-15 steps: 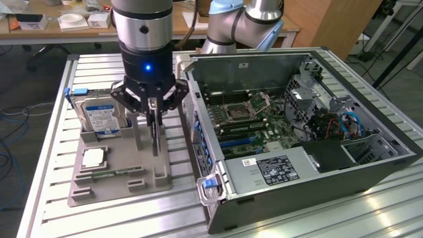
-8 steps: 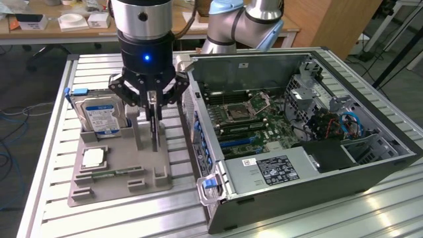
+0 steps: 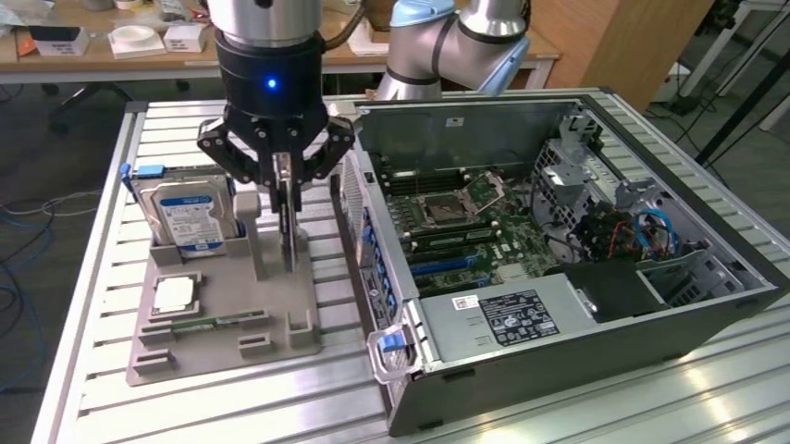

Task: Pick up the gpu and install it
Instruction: 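Pick up the gpu and move the gpu toward the slot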

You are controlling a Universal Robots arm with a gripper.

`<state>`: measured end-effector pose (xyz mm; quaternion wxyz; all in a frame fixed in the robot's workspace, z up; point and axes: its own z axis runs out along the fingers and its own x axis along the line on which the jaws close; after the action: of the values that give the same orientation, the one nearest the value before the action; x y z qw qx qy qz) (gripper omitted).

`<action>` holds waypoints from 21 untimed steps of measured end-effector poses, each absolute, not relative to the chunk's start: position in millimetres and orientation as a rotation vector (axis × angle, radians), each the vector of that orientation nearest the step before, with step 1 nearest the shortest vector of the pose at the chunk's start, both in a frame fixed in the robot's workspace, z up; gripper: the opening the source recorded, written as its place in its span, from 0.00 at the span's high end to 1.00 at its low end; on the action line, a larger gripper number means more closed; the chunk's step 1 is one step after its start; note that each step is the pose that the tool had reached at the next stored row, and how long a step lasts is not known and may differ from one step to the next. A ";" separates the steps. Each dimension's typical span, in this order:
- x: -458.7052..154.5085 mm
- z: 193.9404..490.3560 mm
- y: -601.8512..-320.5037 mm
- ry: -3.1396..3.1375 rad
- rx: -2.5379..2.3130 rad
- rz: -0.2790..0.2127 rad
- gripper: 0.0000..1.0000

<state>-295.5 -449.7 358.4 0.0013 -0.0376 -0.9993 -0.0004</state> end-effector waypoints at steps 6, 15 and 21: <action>-295.5 374.1 -449.7 -3.137 -0.118 -0.001 0.74; -295.5 397.0 -449.7 -3.137 -0.118 -0.002 0.74; -295.4 411.1 -449.7 -3.137 -0.118 -0.002 0.74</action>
<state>-295.4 -449.7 411.1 0.0009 -0.0376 -0.9993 -0.0005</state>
